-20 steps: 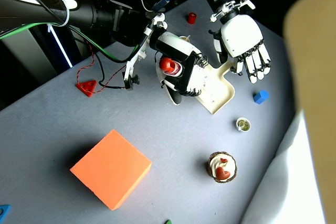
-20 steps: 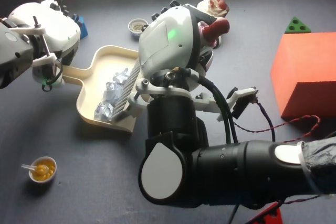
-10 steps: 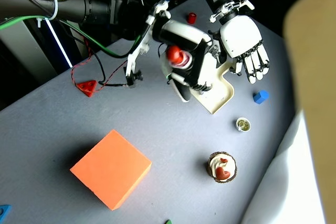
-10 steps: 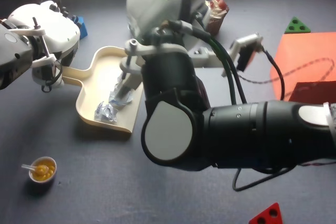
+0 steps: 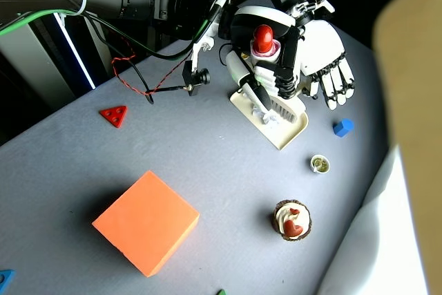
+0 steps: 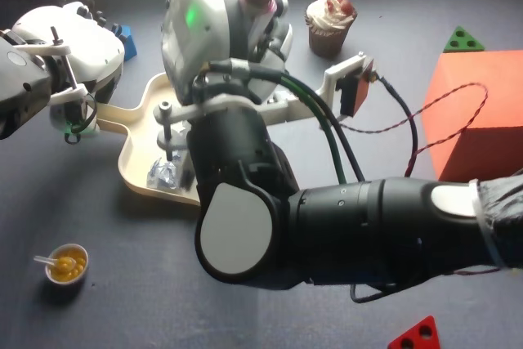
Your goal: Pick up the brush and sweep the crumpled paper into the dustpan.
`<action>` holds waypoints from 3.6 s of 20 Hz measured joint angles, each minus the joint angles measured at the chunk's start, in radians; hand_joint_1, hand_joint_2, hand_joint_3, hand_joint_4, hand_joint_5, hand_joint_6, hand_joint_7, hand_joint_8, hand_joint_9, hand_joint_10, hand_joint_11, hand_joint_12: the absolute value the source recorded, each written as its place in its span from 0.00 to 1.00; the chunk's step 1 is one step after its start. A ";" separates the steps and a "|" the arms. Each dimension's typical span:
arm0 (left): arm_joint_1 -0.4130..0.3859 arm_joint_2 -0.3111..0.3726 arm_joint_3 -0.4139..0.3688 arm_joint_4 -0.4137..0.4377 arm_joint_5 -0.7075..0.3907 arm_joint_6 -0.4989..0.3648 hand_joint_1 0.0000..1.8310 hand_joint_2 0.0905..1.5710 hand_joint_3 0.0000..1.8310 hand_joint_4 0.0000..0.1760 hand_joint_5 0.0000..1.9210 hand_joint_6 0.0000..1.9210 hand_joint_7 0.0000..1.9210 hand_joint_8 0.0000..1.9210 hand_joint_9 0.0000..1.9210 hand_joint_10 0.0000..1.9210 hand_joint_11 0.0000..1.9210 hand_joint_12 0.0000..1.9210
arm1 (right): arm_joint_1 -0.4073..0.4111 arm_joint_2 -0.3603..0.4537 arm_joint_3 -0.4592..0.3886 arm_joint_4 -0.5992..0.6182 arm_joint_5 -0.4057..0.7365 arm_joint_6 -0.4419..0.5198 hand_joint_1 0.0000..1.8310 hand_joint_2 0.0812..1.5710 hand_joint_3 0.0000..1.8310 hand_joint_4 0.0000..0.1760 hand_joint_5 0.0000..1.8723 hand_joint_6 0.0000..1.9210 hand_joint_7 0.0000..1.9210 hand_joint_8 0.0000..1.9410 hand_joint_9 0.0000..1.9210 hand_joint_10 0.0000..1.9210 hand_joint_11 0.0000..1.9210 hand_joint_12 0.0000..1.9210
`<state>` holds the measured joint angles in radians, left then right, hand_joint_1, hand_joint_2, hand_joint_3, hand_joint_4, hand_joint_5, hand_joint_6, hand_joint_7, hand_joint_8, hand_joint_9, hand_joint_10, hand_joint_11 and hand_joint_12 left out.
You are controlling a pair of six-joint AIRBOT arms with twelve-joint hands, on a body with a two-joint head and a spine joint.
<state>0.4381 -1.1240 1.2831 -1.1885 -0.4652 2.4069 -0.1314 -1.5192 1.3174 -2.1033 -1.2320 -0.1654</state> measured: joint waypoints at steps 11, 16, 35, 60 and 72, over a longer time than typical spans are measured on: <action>0.000 0.000 0.000 0.002 0.000 0.000 0.61 0.67 0.00 0.00 0.55 0.45 0.19 0.00 0.15 0.00 0.01 0.34 | 0.007 0.000 0.017 0.005 0.013 -0.122 0.79 0.72 0.00 0.00 0.68 1.00 0.70 1.00 0.72 1.00 0.70 1.00; 0.000 0.000 0.000 0.003 0.000 0.000 0.60 0.68 0.00 0.00 0.54 0.46 0.17 0.00 0.13 0.00 0.00 0.35 | 0.015 0.000 0.017 0.040 0.032 -0.141 0.78 0.72 0.00 0.00 0.68 1.00 0.69 1.00 0.72 1.00 0.71 1.00; -0.001 0.000 0.001 0.006 0.000 0.000 0.61 0.67 0.00 0.00 0.55 0.45 0.20 0.00 0.16 0.00 0.01 0.36 | -0.036 -0.039 0.027 0.021 -0.128 0.219 0.79 0.72 0.00 0.00 0.67 1.00 0.69 1.00 0.73 1.00 0.73 1.00; -0.005 0.000 0.003 0.006 0.000 0.000 0.61 0.67 0.00 0.00 0.55 0.44 0.20 0.00 0.16 0.00 0.02 0.36 | 0.049 0.364 -0.342 0.008 -0.056 0.222 0.78 0.72 0.00 0.00 0.69 1.00 0.71 1.00 0.75 1.00 0.72 0.98; -0.005 0.005 0.002 0.007 -0.001 0.000 0.54 0.63 0.00 0.06 0.44 0.07 0.14 0.00 0.11 0.00 0.01 0.27 | -0.067 0.438 -0.349 -0.043 -0.074 0.299 0.76 0.72 0.00 0.00 0.70 1.00 0.71 1.00 0.73 1.00 0.68 0.95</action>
<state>0.4328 -1.1187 1.2850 -1.1816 -0.4664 2.4073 -0.1982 -1.0809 0.9688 -2.1460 -1.3060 0.1341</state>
